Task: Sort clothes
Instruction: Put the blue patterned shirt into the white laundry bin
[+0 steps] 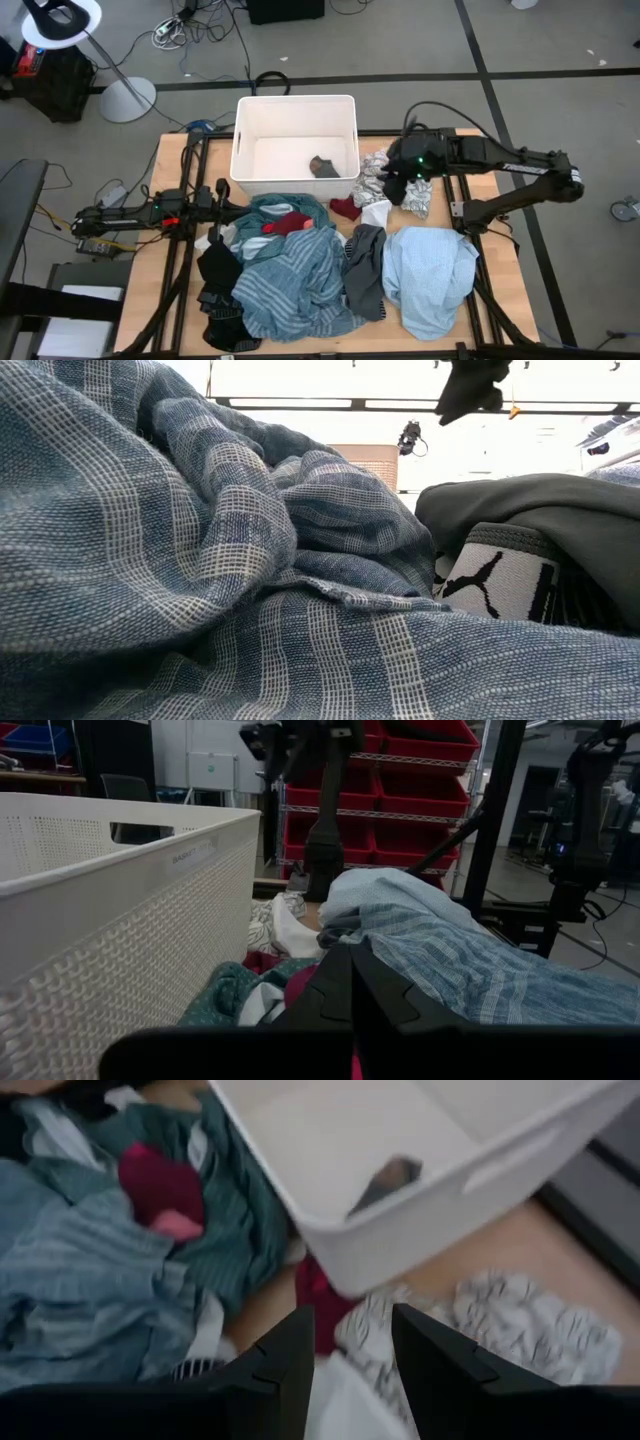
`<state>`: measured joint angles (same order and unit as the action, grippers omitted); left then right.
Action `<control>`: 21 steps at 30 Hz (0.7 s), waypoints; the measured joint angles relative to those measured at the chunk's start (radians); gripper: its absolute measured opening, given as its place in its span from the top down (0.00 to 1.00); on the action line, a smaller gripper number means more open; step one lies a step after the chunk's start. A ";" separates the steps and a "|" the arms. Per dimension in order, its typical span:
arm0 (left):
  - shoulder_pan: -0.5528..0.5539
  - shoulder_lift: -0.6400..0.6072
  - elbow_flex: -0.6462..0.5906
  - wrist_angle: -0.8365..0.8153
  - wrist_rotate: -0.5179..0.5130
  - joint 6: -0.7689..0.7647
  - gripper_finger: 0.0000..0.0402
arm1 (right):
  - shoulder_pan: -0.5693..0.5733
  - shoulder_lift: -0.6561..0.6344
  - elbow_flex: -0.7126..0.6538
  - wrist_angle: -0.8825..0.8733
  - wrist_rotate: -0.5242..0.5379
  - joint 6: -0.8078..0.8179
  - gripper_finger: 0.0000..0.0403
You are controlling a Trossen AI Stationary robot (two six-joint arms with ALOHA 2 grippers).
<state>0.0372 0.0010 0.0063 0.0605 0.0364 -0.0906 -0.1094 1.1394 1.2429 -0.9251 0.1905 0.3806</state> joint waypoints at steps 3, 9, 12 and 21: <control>0.000 0.000 0.000 0.000 0.000 0.000 1.00 | 0.030 -0.005 -0.015 -0.026 0.000 0.053 0.66; 0.000 0.000 0.000 0.000 0.000 0.000 1.00 | 0.080 -0.005 -0.075 -0.035 0.001 0.094 0.66; 0.000 0.000 0.000 0.000 0.000 0.000 1.00 | 0.102 -0.005 -0.121 -0.036 0.021 0.143 0.65; 0.000 0.000 0.000 0.000 0.000 0.000 1.00 | 0.174 -0.004 -0.274 -0.042 0.084 0.323 0.56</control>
<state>0.0376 0.0010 0.0063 0.0605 0.0364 -0.0904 0.0650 1.1355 0.9690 -0.9674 0.2749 0.7040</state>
